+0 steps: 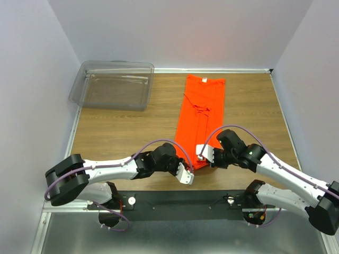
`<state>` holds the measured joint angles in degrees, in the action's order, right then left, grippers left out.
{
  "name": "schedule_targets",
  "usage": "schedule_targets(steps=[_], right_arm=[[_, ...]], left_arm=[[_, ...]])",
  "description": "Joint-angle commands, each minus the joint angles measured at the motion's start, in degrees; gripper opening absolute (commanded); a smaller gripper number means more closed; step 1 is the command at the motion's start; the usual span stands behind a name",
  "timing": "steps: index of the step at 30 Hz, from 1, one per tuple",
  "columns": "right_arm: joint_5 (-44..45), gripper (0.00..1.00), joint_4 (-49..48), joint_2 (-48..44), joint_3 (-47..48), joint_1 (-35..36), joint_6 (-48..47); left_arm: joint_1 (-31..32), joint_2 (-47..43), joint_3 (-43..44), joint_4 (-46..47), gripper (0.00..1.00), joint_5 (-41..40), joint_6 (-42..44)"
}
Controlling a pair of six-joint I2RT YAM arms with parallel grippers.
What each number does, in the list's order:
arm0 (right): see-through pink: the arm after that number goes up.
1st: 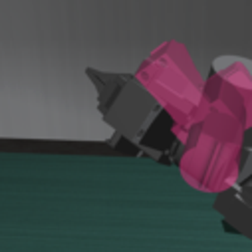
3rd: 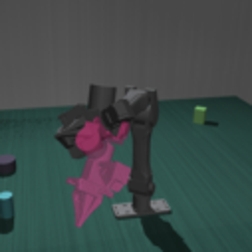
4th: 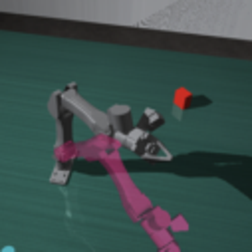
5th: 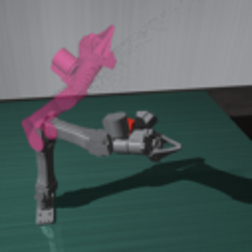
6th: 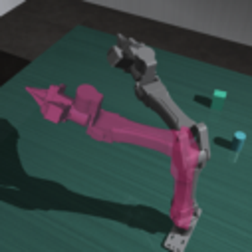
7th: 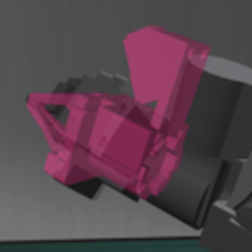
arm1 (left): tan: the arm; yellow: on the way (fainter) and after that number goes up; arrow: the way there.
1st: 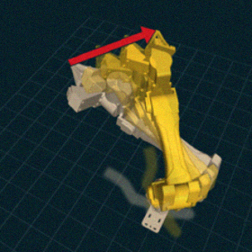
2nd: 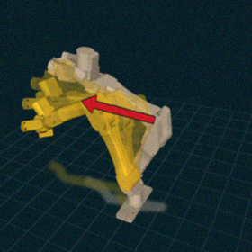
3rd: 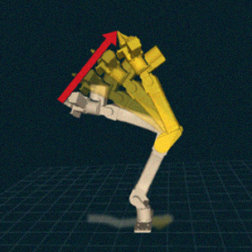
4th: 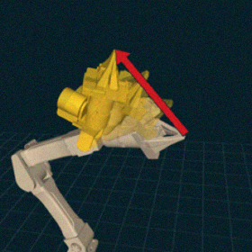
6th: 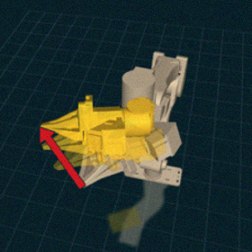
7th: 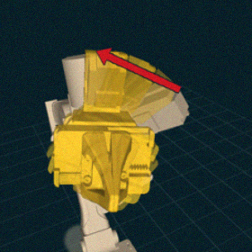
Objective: Fold and stack the t-shirts
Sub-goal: Fold the tshirt
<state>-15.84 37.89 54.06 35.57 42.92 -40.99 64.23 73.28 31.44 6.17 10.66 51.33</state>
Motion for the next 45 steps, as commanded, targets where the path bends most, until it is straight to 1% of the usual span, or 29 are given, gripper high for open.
schedule_targets(steps=[1,3,4,5,7,8,9,12,14,15,24,33,40,41,44,45], right_arm=[[-2.62,0.01,1.57,-1.24,1.08,-0.73,-0.05],[-3.76,0.01,2.19,-1.41,1.08,-0.73,-0.66],[-4.03,0.00,2.62,-1.33,0.90,-0.73,-1.28],[-4.38,0.01,2.72,-1.15,0.73,-0.73,-1.54],[-5.78,0.01,3.50,-0.37,0.64,-0.73,-2.59],[-6.57,0.01,3.86,0.25,0.64,-0.73,-3.04],[-7.27,0.01,4.21,0.86,0.73,-0.73,-3.48],[-10.00,0.01,5.53,3.85,0.99,-0.73,-4.97],[-10.53,0.01,6.14,5.78,1.08,-0.73,-5.85],[-10.79,0.01,6.23,6.14,1.08,-0.73,-5.94],[-11.24,0.01,6.32,9.13,1.25,-0.73,-6.12],[-10.88,0.01,6.23,10.10,1.43,-0.73,-5.77],[-10.88,0.01,6.23,9.22,1.25,-0.73,-5.68],[-10.88,0.01,6.23,9.04,1.25,-0.73,-5.68],[-10.80,0.01,6.23,9.04,1.25,-0.73,-5.68],[-10.80,0.01,6.23,9.13,1.25,-0.64,-5.59]], left_arm=[[-0.07,-1.47,-0.68,-3.01,0.00,3.23,0.70],[0.02,-1.56,-0.85,-3.53,0.00,3.49,0.00],[0.02,-1.73,-1.38,-3.54,0.03,3.67,-0.52],[0.37,-1.91,-1.82,-3.19,0.12,3.76,-0.70],[0.98,-2.17,-2.79,-2.66,0.19,3.58,-0.97],[1.34,-2.08,-3.05,-2.31,0.25,3.50,-1.06],[2.04,-2.08,-3.23,-1.79,0.37,3.58,-1.14],[2.92,-1.12,-3.32,-1.52,0.40,3.41,-1.06],[3.10,-0.42,-3.40,-1.17,0.48,3.23,-1.06],[3.18,-0.15,-3.49,-0.82,0.48,3.23,-1.14],[5.73,-0.06,-3.84,-1.60,0.50,2.62,-0.53],[6.87,9.07,0.98,-4.85,0.47,1.83,-0.27],[6.79,12.59,1.78,-4.24,0.43,-0.28,-1.15],[6.88,12.85,1.78,-4.24,0.40,-0.28,-0.97],[7.05,12.95,1.96,-4.59,0.34,-0.02,-0.79],[7.31,12.95,1.87,-4.85,0.28,-0.02,-0.62]])
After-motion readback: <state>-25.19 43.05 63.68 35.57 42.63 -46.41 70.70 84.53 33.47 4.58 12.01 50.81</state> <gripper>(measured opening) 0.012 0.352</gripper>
